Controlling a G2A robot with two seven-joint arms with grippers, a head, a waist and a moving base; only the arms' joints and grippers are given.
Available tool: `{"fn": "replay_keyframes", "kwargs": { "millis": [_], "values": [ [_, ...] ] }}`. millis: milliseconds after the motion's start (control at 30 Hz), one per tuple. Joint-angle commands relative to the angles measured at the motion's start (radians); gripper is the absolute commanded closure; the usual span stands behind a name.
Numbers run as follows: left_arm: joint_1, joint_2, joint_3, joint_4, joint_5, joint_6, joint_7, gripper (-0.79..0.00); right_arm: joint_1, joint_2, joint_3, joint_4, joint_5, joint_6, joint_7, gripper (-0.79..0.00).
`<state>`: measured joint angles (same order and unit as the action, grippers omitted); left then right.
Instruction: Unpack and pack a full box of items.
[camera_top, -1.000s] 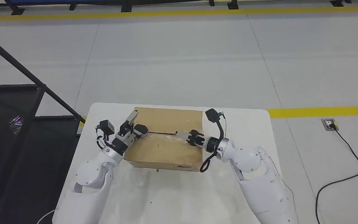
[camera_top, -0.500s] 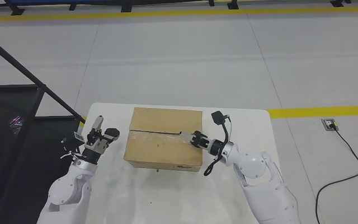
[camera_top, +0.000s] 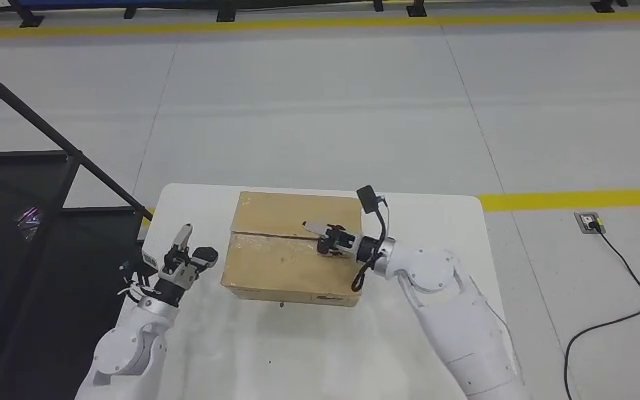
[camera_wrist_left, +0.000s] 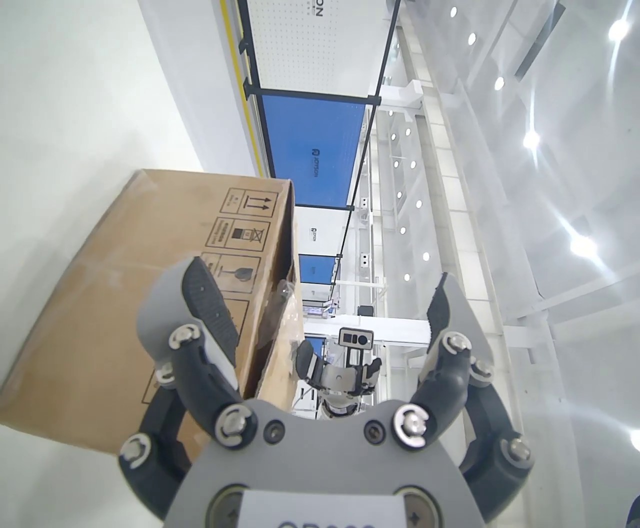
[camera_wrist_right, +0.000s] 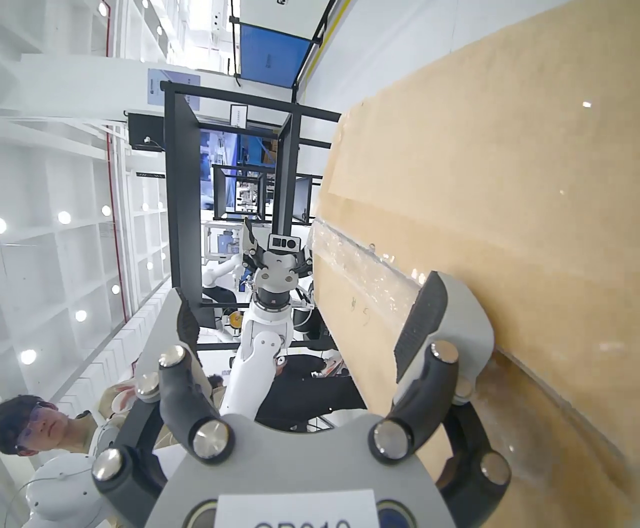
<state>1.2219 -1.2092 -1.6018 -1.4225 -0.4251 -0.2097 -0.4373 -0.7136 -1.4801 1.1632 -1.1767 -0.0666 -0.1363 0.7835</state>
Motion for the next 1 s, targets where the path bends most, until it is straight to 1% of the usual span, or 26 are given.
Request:
{"fn": "replay_keyframes", "kwargs": {
  "millis": [0, 233, 400, 667, 800, 967],
  "values": [
    [-0.001, -0.001, 0.01, 0.0, 0.0, 0.001, 0.0, -0.785, 0.009, -0.004, -0.023, 0.014, -0.012, -0.01, -0.02, -0.785],
    [0.0, -0.005, 0.039, -0.009, 0.001, -0.002, -0.004, -0.785, 0.067, -0.026, -0.097, 0.091, 0.014, -0.01, -0.036, -0.785],
    [0.009, -0.006, 0.046, -0.021, -0.002, -0.006, -0.002, -0.785, 0.119, -0.05, -0.153, 0.158, 0.055, -0.018, -0.054, -0.785],
    [0.024, -0.006, 0.047, -0.031, -0.009, -0.012, -0.001, -0.785, 0.214, -0.105, -0.247, 0.304, 0.14, -0.012, -0.096, -0.785],
    [0.03, -0.006, 0.043, -0.034, -0.016, -0.013, -0.002, -0.785, 0.259, -0.136, -0.287, 0.38, 0.191, -0.042, -0.088, -0.785],
    [0.035, -0.006, 0.04, -0.037, -0.023, -0.015, -0.004, -0.785, 0.299, -0.177, -0.337, 0.449, 0.215, -0.083, -0.12, -0.785]
  ]
}}
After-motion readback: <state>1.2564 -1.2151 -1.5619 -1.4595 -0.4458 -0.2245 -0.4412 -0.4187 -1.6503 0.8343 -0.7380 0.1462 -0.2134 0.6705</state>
